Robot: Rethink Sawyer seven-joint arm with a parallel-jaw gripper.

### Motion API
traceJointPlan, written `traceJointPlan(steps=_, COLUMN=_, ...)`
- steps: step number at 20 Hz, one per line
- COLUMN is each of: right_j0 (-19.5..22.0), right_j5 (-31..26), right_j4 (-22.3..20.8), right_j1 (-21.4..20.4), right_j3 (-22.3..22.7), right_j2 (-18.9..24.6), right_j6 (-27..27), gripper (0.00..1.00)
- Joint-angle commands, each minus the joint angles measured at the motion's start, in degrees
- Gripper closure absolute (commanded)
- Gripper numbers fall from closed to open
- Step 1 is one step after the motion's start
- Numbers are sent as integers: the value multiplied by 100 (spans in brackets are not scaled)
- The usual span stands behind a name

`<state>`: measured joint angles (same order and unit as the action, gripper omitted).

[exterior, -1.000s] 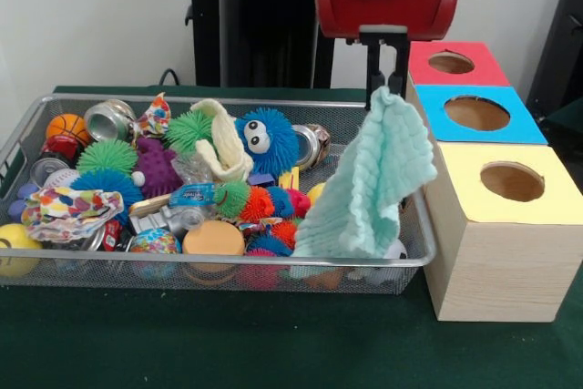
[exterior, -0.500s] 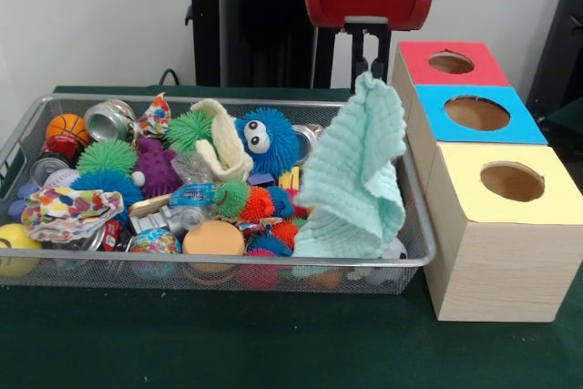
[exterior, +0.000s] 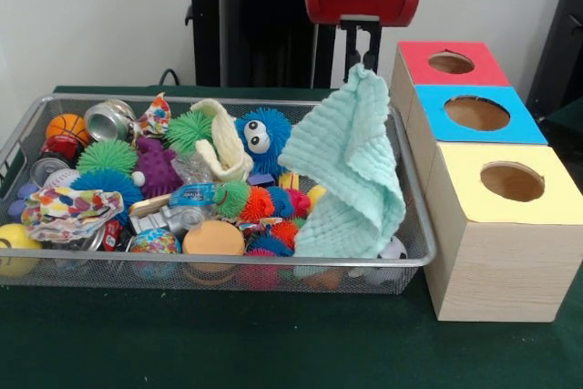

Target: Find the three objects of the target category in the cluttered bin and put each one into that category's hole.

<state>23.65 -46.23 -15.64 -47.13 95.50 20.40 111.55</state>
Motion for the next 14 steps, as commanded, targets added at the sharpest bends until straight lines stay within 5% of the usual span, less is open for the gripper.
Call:
traceJointPlan(steps=1, right_j0=220, right_j5=385, right_j4=-290, right_j1=-183, right_j3=1101, right_j2=411, right_j6=-777, gripper=100)
traceJointPlan(steps=9, right_j0=293, right_j5=1307, right_j4=-508, right_j1=-261, right_j3=1417, right_j2=485, right_j6=-500, gripper=100)
traceJointPlan(steps=14, right_j0=138, right_j5=1397, right_j4=-603, right_j1=-376, right_j3=1408, right_j2=352, right_j6=-269, gripper=100)
